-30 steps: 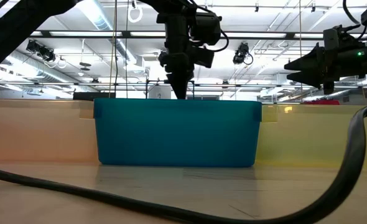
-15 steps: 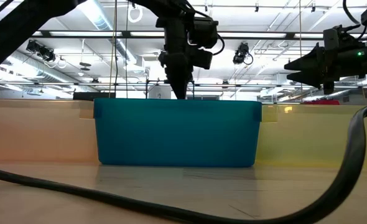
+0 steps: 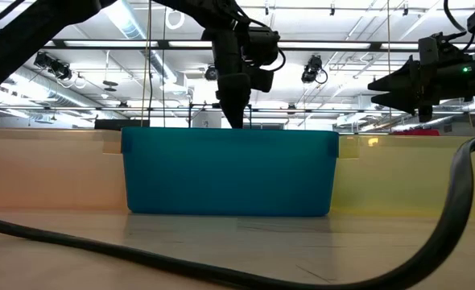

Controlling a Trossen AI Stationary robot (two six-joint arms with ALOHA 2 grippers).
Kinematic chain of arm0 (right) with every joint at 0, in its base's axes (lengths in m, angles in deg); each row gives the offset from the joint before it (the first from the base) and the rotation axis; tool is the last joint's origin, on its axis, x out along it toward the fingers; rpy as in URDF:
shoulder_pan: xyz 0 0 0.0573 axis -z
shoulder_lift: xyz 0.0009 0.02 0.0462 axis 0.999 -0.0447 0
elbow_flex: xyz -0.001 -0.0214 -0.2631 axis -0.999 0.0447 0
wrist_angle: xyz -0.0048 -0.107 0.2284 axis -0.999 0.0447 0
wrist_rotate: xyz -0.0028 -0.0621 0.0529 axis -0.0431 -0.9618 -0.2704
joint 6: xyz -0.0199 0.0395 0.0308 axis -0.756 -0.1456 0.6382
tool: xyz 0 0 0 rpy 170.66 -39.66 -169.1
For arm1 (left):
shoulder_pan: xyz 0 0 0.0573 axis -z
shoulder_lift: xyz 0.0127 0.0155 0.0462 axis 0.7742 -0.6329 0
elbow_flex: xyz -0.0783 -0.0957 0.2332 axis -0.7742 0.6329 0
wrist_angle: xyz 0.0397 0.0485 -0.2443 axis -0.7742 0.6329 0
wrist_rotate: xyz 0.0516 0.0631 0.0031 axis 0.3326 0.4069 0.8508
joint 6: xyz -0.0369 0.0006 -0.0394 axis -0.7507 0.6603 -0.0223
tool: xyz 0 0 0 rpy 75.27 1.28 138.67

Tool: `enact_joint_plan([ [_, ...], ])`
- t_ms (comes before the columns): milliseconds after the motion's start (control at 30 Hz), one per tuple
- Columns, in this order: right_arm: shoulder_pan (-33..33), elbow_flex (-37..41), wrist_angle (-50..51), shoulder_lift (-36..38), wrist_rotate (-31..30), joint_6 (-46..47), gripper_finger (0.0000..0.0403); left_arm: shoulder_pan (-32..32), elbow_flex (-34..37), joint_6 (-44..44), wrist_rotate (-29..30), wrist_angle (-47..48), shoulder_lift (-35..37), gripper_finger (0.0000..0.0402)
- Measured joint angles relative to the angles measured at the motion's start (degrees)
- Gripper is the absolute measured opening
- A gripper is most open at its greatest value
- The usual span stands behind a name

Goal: Pick & Place Markers
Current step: Put the pink pen into the blue bin

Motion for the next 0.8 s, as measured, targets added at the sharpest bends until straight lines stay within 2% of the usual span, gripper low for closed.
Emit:
enact_joint_plan([
  [167, 0.0, 0.0, 0.0, 0.0, 0.0, 0.0, 0.0215, 0.0, 0.0, 0.1, -2.2, -0.8, 0.0, 0.0055],
  [333, 0.0, 0.0, 0.0, 0.0, 0.0, 0.0, 0.0215, -0.3, 0.0, 0.1, -5.8, -1.6, 0.0, 0.0097],
  [567, 0.0, 0.0, 0.0, 0.0, 0.0, 0.0, 0.0215, -0.2, 0.0, 1.4, -6.0, -1.6, 0.2, 0.016],
  [800, 0.0, 0.0, 0.0, 0.0, 0.0, 0.0, 0.0215, -0.1, 0.0, 6.6, -6.2, -1.2, 1.3, 0.0192],
])
